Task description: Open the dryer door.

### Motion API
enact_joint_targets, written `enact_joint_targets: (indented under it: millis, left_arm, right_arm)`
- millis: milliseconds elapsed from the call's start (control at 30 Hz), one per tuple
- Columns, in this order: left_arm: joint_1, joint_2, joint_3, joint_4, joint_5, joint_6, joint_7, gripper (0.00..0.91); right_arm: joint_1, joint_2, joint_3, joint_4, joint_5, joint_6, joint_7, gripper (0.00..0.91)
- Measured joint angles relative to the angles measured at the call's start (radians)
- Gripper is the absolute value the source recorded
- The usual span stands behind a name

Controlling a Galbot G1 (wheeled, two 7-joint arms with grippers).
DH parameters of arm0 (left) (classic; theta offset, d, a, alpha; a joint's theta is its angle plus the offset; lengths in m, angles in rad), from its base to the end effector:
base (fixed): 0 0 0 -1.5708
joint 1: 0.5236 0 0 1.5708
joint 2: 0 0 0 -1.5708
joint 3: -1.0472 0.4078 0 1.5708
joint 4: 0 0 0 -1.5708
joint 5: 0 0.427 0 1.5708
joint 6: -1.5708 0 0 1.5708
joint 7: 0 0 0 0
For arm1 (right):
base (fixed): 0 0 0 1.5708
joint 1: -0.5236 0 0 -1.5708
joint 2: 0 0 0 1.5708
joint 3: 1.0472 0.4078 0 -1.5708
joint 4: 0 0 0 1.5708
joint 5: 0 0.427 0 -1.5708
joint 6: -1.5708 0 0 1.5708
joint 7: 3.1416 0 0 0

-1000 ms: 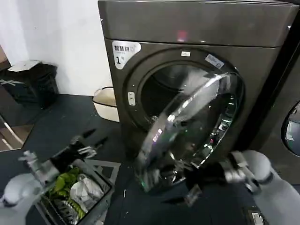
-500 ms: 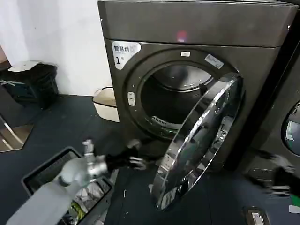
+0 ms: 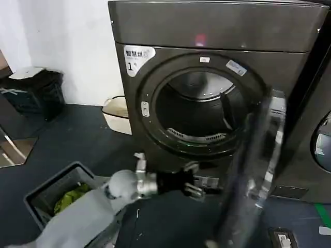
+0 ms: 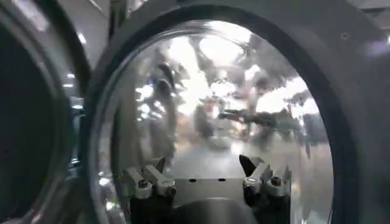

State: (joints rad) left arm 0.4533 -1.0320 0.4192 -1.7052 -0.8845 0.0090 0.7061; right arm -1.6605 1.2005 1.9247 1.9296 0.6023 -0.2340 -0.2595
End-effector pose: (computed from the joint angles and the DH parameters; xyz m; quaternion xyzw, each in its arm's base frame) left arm 0.4727 -0.1140 -0.2559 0.7066 0.7049 -0.0536 0.0315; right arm -0.0011 -0.4607 -0.1188 0.3670 0.9199 -0.1281 0.0514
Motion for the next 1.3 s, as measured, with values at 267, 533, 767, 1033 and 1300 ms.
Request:
enact_joint_targets:
  millis: [267, 533, 767, 1033, 1300]
  left_arm:
    - [-0.115, -0.121, 0.153, 0.069, 0.021, 0.007, -0.056, 0.907]
    - [-0.174, -0.278, 0.212, 0.175, 0.041, 0.011, -0.030, 0.907]
    - [-0.198, -0.409, 0.221, 0.267, 0.105, 0.009, -0.095, 0.907]
    - [-0.204, -0.527, 0.215, 0.370, 0.149, -0.012, -0.157, 0.907]
    - [-0.196, -0.577, 0.173, 0.436, 0.172, -0.126, -0.260, 0.907]
  right_arm:
    - [-0.076, -0.045, 0.239, -0.102, 0.040, -0.074, 0.135, 0.907]
    - [-0.127, -0.054, 0.381, -0.158, 0.054, -0.088, 0.143, 0.907]
    - [-0.164, -0.052, 0.456, -0.167, 0.066, -0.102, 0.141, 0.907]
    - [-0.186, -0.049, 0.486, -0.171, 0.085, -0.099, 0.136, 0.907]
    - [-0.171, -0.064, 0.475, -0.169, 0.084, -0.097, 0.134, 0.907]
